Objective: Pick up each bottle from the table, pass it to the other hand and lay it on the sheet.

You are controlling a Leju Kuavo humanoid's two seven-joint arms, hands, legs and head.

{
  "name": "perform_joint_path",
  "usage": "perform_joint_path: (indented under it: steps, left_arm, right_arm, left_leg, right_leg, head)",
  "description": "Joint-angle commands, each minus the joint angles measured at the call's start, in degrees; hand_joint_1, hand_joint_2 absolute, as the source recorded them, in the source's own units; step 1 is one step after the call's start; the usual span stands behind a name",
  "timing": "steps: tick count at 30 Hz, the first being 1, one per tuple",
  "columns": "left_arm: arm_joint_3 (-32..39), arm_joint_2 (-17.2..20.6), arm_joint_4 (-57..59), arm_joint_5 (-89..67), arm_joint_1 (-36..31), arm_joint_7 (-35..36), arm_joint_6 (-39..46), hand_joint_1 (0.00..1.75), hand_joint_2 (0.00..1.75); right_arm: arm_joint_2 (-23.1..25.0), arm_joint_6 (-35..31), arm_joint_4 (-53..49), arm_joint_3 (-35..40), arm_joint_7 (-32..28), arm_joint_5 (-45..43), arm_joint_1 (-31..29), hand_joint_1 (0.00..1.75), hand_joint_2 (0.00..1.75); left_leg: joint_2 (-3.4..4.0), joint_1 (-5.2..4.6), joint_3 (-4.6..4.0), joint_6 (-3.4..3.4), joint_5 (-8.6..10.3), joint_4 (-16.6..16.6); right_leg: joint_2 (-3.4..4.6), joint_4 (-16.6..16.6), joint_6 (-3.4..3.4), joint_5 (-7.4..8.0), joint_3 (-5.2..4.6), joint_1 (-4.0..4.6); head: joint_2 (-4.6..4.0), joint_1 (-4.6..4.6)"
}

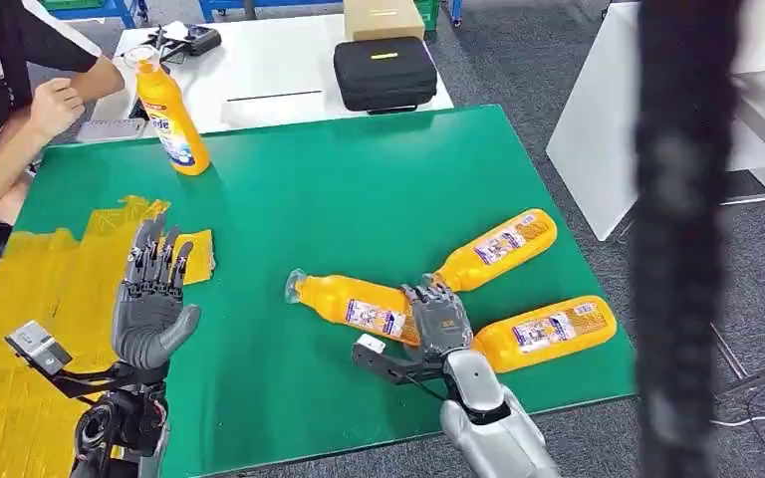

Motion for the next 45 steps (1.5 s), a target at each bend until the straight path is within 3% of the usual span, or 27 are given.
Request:
perform_joint_path:
  steps: [1,4,10,11,13,14,17,23,26,34,45]
  left_arm:
    - [-0.6,0.2,4.2,0.0,-2.2,0.1,0.3,0.0,1.75]
    - [-0.8,0.3,4.7,-0.1,-2.3,0.0,0.5,0.0,1.75]
    - [-1.8,0.8,5.1,-1.3,-2.4,-0.3,1.3,0.0,1.75]
    - [-2.5,1.2,5.2,-2.7,-2.6,-0.1,2.2,0.0,1.75]
    - [-3.2,1.4,5.5,-3.7,-3.0,0.1,3.0,0.0,1.75]
    - [-4.9,2.1,5.7,-5.8,-3.6,0.5,4.0,0.0,1.75]
    - [-8.7,3.0,5.6,-5.5,-5.2,6.5,2.2,0.0,1.75]
    - [-16.2,3.5,0.9,-2.3,-3.7,9.3,0.4,0.0,1.75]
    - [-20.9,4.2,-1.0,-2.5,-3.6,9.9,1.0,0.0,1.75]
    - [-21.3,4.1,-1.1,-2.6,-3.8,10.1,1.1,0.0,1.75]
    - [-30.4,4.7,3.6,0.0,-9.9,12.5,3.6,0.0,1.75]
  right_arm:
    - [0.4,-3.5,-2.0,-2.3,0.4,0.8,1.1,1.75,1.75]
    - [1.0,-6.9,-3.2,-3.3,-2.2,-2.4,1.8,1.75,1.75]
    - [2.2,-11.6,-7.6,-5.3,-14.1,-20.5,3.1,1.75,1.75]
    - [2.5,-12.9,-8.6,-5.8,-18.5,-26.4,3.5,1.75,1.75]
    - [2.7,-13.0,-9.6,-6.1,-20.6,-29.6,3.9,1.75,1.75]
    - [3.0,-12.1,-11.1,-6.8,-26.2,-37.8,4.4,1.75,1.75]
    - [3.2,-6.1,-12.8,-7.2,-30.4,-47.8,4.1,1.75,1.75]
    - [3.7,1.2,-13.8,-7.4,-34.5,-57.4,5.2,1.75,1.75]
    - [3.8,2.8,-14.5,-7.3,-36.2,-59.9,5.8,1.75,1.75]
    - [3.8,2.8,-14.5,-7.3,-36.2,-59.9,5.7,1.75,1.75]
    - [4.5,3.8,-10.2,-1.7,-35.3,-56.4,2.0,1.75,1.75]
  left_leg:
    - [-0.09,0.03,0.15,-0.2,-0.13,0.0]
    - [-0.11,0.03,0.02,-0.18,-0.1,0.0]
    - [-0.08,0.02,-0.12,-0.18,-0.1,0.0]
    - [-0.1,0.03,-0.04,-0.23,-0.16,0.1]
    - [-0.08,0.02,-0.18,-0.18,-0.09,0.0]
    - [-0.08,0.04,-0.07,-0.24,-0.18,0.1]
    - [-0.15,0.02,-0.28,-0.15,-0.06,0.0]
    - [-0.12,0.05,-0.15,-0.21,-0.18,0.1]
    - [-0.18,0.01,-0.29,-0.13,-0.08,0.0]
    - [-0.06,0.02,-0.27,-0.17,-0.13,0.0]
    - [-0.02,0.04,-0.31,-0.15,-0.08,0.0]
  right_leg:
    - [-0.23,0.0,0.0,-0.18,0.19,0.03]
    - [-0.22,0.0,0.02,-0.16,0.06,0.03]
    - [-0.18,0.0,0.02,-0.16,-0.1,0.01]
    - [-0.23,0.1,0.01,-0.23,-0.01,0.03]
    - [-0.17,0.0,0.01,-0.15,-0.15,0.01]
    - [-0.21,0.1,0.01,-0.24,-0.04,0.03]
    - [-0.23,0.1,0.02,-0.14,-0.25,0.01]
    - [-0.25,0.1,0.03,-0.23,-0.08,0.04]
    - [-0.24,0.0,0.03,-0.16,-0.24,0.0]
    - [-0.16,0.0,0.02,-0.15,-0.22,0.02]
    - [-0.12,0.0,0.03,-0.1,-0.26,0.03]
  head:
    - [0.0,0.02]
    - [0.0,0.04]
    - [0.0,0.02]
    - [0.0,0.0]
    - [0.0,0.04]
    - [0.0,0.0]
    - [0.0,0.0]
    - [0.0,0.0]
    - [0.0,0.02]
    - [0.0,0.02]
    - [0.0,0.0]
